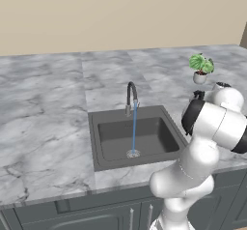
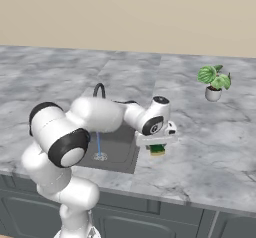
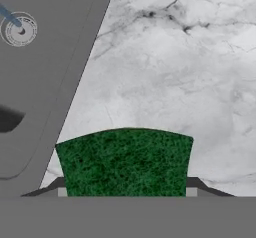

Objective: Soak the sponge with water for a few seconds and then drop it inside the sink.

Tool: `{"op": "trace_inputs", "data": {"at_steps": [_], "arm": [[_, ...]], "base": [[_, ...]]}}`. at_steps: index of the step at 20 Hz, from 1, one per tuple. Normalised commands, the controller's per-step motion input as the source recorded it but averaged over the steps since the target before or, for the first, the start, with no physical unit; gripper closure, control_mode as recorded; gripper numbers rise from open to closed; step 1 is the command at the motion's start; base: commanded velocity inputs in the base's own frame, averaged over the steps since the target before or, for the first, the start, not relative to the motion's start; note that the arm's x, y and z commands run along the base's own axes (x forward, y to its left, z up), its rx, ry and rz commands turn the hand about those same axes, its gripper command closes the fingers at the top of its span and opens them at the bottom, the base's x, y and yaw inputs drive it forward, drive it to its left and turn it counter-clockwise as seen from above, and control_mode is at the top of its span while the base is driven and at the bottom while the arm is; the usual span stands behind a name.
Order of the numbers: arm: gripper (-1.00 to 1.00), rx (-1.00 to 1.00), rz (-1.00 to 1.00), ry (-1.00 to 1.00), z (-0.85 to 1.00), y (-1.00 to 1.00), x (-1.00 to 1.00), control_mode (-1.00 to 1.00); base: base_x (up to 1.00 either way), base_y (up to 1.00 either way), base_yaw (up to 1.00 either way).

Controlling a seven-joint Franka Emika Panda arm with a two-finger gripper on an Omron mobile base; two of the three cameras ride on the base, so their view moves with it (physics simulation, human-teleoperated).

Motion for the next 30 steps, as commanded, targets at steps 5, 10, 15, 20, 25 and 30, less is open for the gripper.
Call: {"op": "trace_inputs", "data": {"at_steps": [5, 10, 15, 20, 25, 30], "arm": [[1.0, 0.0, -0.07, 0.0, 0.37, 0.12, -0.22, -1.0], [1.0, 0.0, -0.1, 0.0, 0.19, 0.23, -0.3, -1.0], [1.0, 0.0, -0.14, 0.0, 0.18, 0.43, -0.29, -1.0], [1.0, 0.0, -0.16, -0.01, 0.16, 0.49, -0.25, -1.0], [1.0, -0.03, -0.17, 0.0, 0.02, 0.59, -0.13, -1.0], [1.0, -0.02, -0.18, 0.0, 0.0, 0.54, -0.25, -1.0]], "base": [[0.0, 0.0, 0.0], [0.0, 0.0, 0.0], [0.0, 0.0, 0.0], [0.0, 0.0, 0.0], [0.0, 0.0, 0.0], [0.0, 0.0, 0.0]]}}
